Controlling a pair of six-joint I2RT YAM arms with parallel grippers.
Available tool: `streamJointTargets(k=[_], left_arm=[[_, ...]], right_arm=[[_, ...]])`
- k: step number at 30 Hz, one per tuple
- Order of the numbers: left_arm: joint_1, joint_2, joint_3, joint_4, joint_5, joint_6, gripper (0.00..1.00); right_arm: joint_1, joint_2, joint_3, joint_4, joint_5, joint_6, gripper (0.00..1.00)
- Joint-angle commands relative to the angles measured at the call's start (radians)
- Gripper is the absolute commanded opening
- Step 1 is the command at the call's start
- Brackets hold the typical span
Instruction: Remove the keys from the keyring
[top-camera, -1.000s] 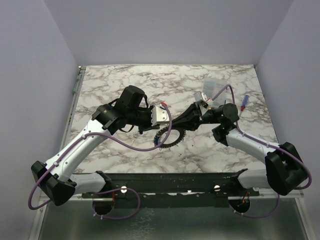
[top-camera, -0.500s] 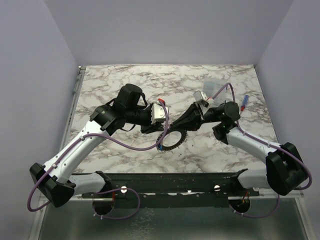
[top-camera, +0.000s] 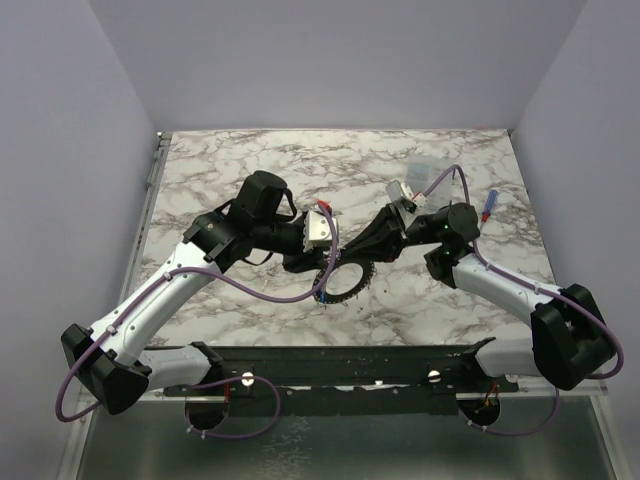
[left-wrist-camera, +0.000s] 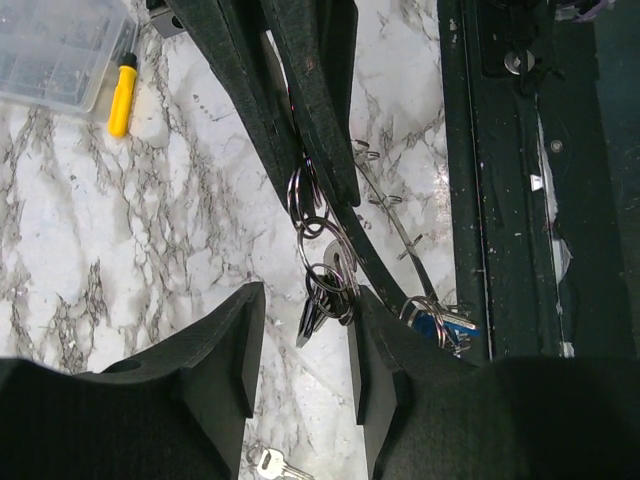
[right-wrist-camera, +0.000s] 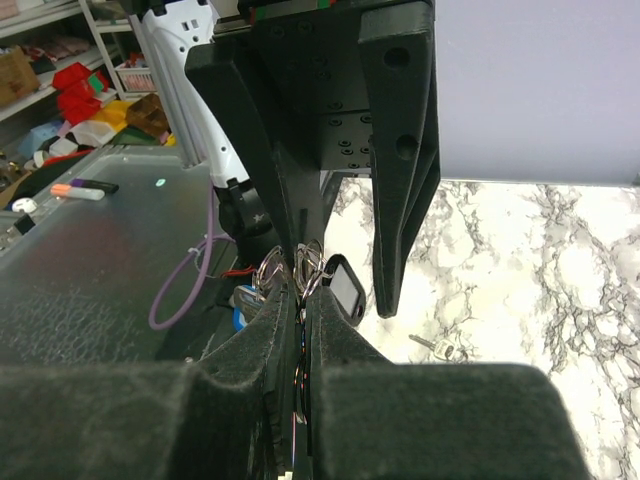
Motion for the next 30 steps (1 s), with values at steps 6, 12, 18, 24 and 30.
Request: streamJointTargets(k=[6, 12, 18, 24, 30], left_arm=[[-0.004, -0.017, -0.024, 0.075, 0.039, -0.062, 0.58], [-0.005, -0.002, -0.02, 0.092, 0.07, -0.074, 0.58], [-0.005, -0.036, -0.085, 0.087, 0.084, -0.053, 0.66], [-0.006, -0.047, -0.118, 0.088, 0.089, -0.036, 0.66], [-0.006, -0.073, -0.162, 0.163, 0.077, -0.078, 0.67]], right_arm=[[-0.002, 0.006, 0.028, 0.042, -0.014, 0.011, 0.01], [-0.001, 0.005, 0.026, 0.039, -0.01, 0.012, 0.01], [-0.001, 0.007, 0.036, 0.047, -0.01, 0.023, 0.01], [-0.001, 0.014, 0.047, 0.057, -0.002, 0.033, 0.01], [-0.001, 0.019, 0.049, 0.046, 0.002, 0.025, 0.01]])
